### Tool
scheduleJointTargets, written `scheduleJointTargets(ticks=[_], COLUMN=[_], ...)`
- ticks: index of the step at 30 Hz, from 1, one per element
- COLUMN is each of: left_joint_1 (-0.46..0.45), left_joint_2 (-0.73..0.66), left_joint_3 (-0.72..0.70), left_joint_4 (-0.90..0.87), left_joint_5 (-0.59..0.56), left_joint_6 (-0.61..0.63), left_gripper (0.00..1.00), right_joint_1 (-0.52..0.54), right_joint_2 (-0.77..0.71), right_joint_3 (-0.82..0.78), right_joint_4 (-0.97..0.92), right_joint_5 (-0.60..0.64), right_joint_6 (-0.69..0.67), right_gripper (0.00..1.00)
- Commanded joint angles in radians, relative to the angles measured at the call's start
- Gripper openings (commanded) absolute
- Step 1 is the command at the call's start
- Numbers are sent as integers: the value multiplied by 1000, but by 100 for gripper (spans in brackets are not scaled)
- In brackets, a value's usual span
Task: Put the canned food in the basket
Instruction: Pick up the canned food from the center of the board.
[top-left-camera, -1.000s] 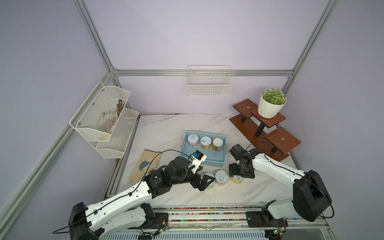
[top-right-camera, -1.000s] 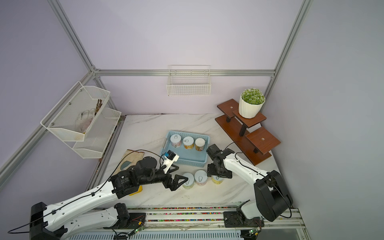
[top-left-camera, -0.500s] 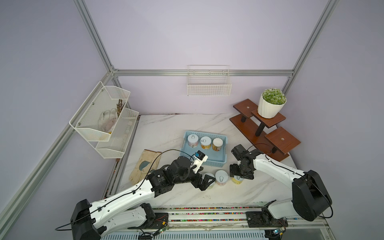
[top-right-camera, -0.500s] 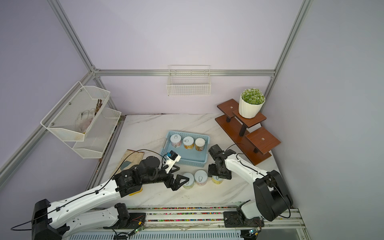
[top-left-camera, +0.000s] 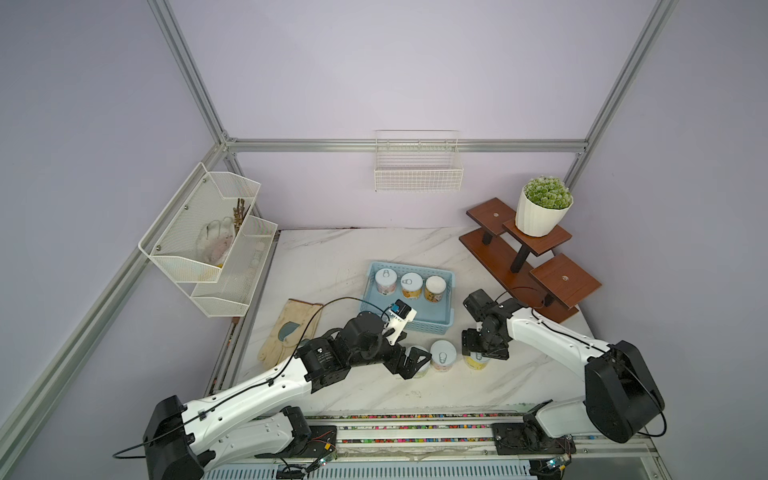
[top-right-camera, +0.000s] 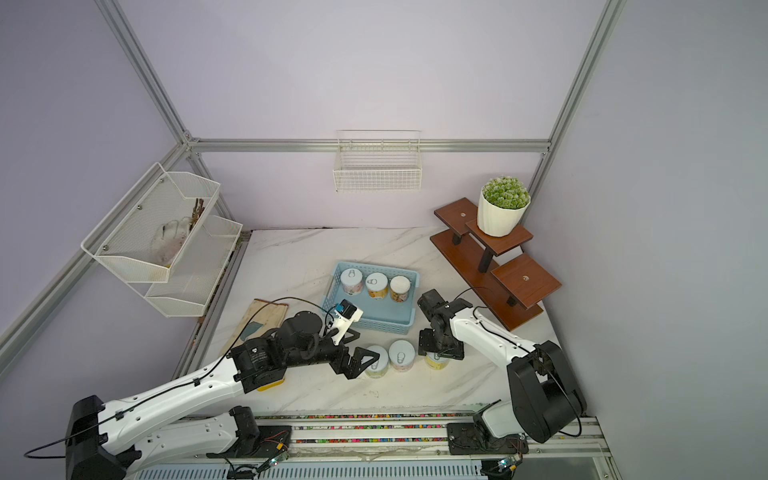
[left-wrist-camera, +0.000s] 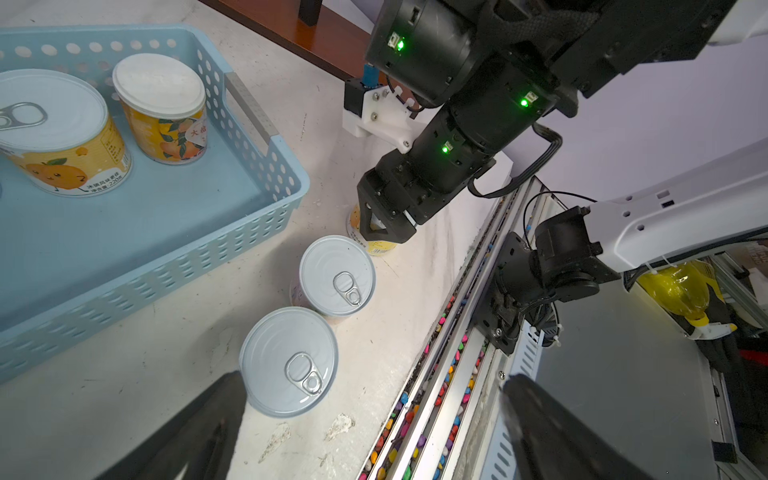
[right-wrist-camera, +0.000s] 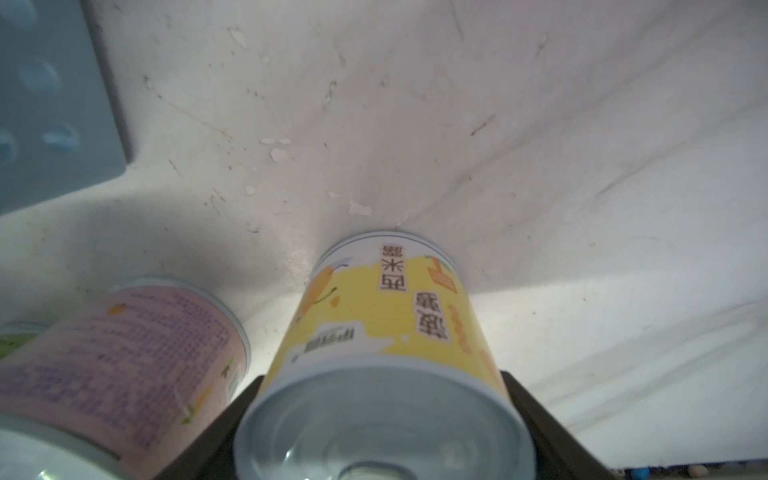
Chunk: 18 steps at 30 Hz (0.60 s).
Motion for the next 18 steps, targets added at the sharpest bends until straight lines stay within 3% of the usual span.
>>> scheduleJointTargets(ticks=[1, 10, 18], left_joint_1=[-1, 49, 195], left_joint_2=[-15, -64, -104], left_joint_3=[36, 18, -24], left_joint_4=[29, 18, 82], left_joint_5=[-50, -70, 76], left_joint_6=[-11, 2, 20], left_gripper=[100, 100, 100], right_joint_1=[-2, 6, 81], right_joint_2=[-74, -169, -77], right_joint_3=[67, 217, 417], right_joint_4=[-66, -166, -182], right_joint_5=[63, 53, 27], right_joint_6=[6, -4, -7], right_gripper=[69, 57, 56])
